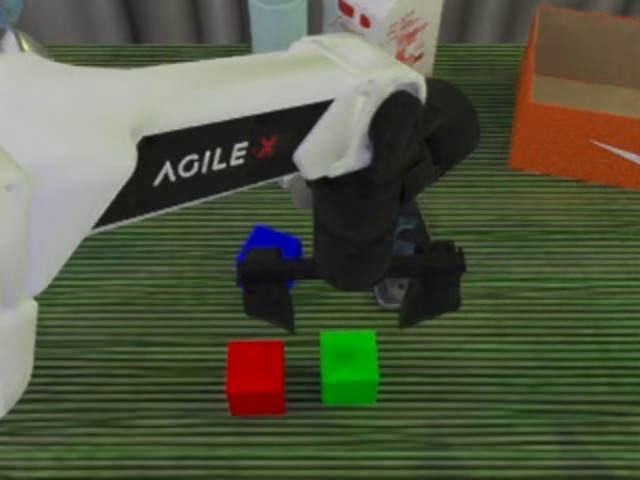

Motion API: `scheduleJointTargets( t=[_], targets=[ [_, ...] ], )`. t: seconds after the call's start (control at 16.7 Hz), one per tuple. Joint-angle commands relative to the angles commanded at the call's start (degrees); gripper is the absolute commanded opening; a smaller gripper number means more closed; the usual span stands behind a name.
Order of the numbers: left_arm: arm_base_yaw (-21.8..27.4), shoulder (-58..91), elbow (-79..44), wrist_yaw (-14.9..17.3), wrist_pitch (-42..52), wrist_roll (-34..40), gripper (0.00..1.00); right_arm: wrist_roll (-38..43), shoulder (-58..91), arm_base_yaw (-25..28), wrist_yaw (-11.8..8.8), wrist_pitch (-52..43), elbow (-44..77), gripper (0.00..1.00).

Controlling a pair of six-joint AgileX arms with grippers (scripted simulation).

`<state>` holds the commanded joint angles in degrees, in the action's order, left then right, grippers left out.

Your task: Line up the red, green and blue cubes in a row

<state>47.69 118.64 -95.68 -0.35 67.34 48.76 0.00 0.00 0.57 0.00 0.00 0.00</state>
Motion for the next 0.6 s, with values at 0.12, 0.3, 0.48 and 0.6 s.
scheduleJointTargets(
  t=[0.12,0.3,0.48,0.6],
  targets=[
    [0.3,0.2,0.1,0.0,-0.2,0.0,1.00,0.0,0.0,0.0,0.0,0.0,0.0,1.00],
    [-0.5,0.8,-0.7,0.0,0.0,-2.1,1.00,0.0,0.0,0.0,0.0,0.0,0.0,1.00],
    [-3.5,2.5,-3.0,0.1,0.6,-9.0,1.00,0.0,0.0,0.0,0.0,0.0,0.0,1.00],
    [-6.3,4.1,-5.0,0.2,1.2,-15.3,1.00,0.0,0.0,0.0,0.0,0.0,0.0,1.00]
  ],
)
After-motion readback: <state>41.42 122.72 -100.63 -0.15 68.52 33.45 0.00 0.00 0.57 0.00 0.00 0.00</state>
